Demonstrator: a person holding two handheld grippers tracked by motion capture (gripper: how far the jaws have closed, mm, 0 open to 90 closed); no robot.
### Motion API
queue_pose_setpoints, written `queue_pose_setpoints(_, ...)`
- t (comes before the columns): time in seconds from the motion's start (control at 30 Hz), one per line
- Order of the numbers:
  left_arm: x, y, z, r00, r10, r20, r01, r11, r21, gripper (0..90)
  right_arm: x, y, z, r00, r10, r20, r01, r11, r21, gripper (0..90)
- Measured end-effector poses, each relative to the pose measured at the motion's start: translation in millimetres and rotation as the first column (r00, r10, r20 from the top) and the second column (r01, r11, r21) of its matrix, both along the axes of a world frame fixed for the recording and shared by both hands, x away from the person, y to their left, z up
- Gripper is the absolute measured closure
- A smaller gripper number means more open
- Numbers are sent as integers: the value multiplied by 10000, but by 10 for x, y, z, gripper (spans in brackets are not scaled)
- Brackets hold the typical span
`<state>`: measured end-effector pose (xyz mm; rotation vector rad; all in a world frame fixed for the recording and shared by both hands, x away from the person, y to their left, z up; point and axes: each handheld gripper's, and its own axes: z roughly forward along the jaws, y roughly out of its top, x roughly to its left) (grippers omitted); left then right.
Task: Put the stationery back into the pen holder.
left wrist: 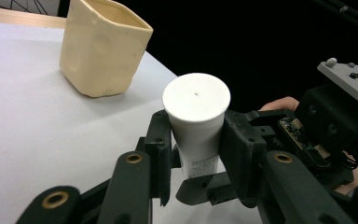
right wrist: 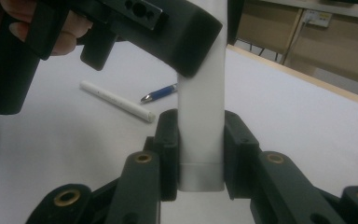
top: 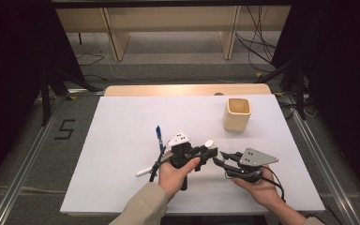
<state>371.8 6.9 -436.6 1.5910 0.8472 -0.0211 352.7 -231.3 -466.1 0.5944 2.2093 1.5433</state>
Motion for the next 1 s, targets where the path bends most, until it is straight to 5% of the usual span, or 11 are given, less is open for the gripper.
queue_pose_setpoints(0.4, -9, 0, 6, 9999, -104, 71, 102, 9998, 193, 671, 2, 23, -17, 10000, -9, 78, 9, 10000, 21, 707)
queue_pose_setpoints(0.47, -21, -22, 21, 9995, -161, 255, 146, 9983, 562, 672, -2, 39, -7, 9999, -139, 70, 139, 9999, -89, 546)
queue_pose_setpoints(0.53, -29, -40, 54, 9980, -174, 603, 108, 9941, 1082, 672, -3, 42, -1, 9997, -258, 52, 258, 9995, -171, 497)
queue_pose_setpoints(0.63, -57, -83, 119, 9908, -335, 1313, 30, 9741, 2259, 672, 0, 52, -4, 9994, -351, -21, 349, 9986, -394, 435)
queue_pose_setpoints(0.73, -92, -144, 158, 9815, -479, 1855, -188, 9395, 3421, 672, -5, 70, -12, 9995, -302, -20, 300, 9979, -571, 431)
queue_pose_setpoints(0.87, -126, -219, 170, 9725, -640, 2238, -422, 8971, 4399, 672, -24, 112, -22, 9999, -164, -14, 162, 9970, -758, 460)
queue_pose_setpoints(1.0, -143, -258, 158, 9656, -830, 2466, -436, 8826, 4680, 671, -24, 124, -28, 9998, -84, -179, 66, 9949, -1002, 502)
